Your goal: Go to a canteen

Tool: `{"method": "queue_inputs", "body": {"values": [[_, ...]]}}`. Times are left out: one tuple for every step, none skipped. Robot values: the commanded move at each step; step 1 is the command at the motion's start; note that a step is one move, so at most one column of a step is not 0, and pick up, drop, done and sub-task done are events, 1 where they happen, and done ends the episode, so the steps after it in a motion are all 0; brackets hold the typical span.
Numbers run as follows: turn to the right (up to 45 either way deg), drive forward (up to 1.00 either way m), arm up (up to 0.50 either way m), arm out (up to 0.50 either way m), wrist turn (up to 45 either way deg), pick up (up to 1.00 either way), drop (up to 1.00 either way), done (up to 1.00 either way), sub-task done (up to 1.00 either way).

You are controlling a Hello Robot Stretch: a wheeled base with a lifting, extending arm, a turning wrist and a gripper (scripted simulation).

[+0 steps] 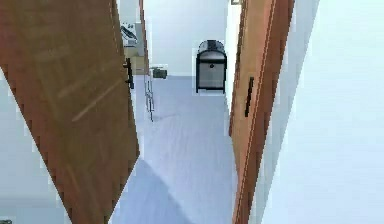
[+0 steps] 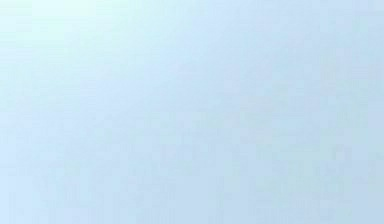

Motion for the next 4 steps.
{"method": "queue_inputs", "body": {"values": [[0.0,1.0,0.0,0.0,0.0,0.0,0.0,0.0,0.0],[0.0,1.0,0.0,0.0,0.0,0.0,0.0,0.0,0.0],[-3.0,0.0,0.0,0.0,0.0,0.0,0.0,0.0,0.0],[0.0,0.75,0.0,0.0,0.0,0.0,0.0,0.0,0.0]]}}
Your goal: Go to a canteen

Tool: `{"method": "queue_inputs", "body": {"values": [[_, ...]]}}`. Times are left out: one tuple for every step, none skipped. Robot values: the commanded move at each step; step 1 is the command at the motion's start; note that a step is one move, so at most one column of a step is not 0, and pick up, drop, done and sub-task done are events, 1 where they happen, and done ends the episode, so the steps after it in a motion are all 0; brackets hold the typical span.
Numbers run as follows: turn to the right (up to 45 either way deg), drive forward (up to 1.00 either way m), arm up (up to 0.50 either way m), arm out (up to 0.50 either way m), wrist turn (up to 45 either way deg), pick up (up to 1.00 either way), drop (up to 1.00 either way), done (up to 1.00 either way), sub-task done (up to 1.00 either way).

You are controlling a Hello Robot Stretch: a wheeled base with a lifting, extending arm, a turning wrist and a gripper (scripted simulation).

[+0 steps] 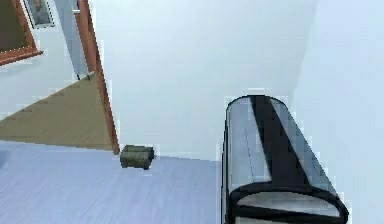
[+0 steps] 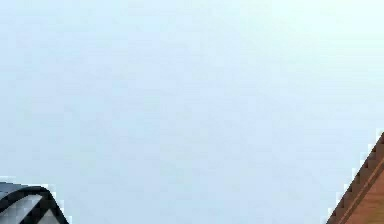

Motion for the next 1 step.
{"method": "queue_inputs", "body": {"values": [[-30.0,0.0,0.0,0.0,0.0,0.0,0.0,0.0,0.0]]}}
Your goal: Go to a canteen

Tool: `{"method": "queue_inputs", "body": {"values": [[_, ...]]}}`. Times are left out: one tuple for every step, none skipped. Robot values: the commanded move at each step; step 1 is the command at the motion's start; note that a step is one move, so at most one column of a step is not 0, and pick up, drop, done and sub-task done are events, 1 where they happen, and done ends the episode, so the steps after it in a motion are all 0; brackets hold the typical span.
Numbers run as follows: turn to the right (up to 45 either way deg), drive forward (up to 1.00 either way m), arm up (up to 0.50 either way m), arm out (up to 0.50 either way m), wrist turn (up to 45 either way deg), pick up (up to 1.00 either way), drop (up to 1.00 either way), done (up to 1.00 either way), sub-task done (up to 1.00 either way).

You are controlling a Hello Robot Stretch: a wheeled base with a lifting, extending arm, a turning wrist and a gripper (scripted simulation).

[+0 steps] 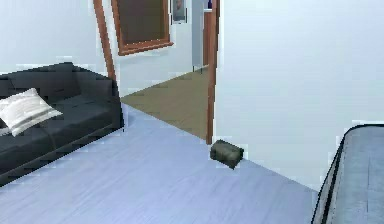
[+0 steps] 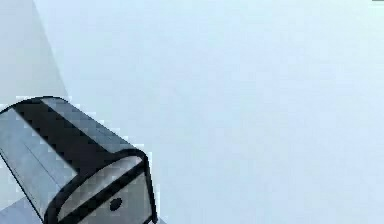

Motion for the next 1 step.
{"method": "queue_inputs", "body": {"values": [[0.0,0.95,0.0,0.0,0.0,0.0,0.0,0.0,0.0]]}}
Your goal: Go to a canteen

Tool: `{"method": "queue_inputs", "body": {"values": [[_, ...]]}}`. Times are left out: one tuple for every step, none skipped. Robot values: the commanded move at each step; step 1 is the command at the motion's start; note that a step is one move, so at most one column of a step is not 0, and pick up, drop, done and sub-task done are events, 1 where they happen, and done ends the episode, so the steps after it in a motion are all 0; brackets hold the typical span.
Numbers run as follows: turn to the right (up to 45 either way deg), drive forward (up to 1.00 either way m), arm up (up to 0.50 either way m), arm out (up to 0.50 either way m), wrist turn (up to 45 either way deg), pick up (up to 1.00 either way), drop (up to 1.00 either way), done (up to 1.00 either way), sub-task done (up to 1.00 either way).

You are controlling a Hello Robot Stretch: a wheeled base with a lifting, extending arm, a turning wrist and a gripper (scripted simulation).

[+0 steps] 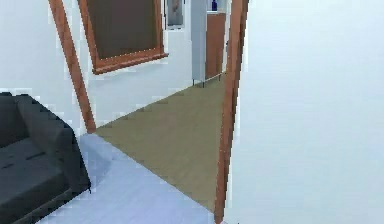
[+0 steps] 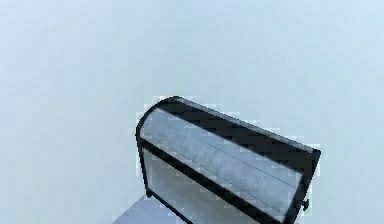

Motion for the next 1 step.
{"method": "queue_inputs", "body": {"values": [[27.0,0.0,0.0,0.0,0.0,0.0,0.0,0.0,0.0]]}}
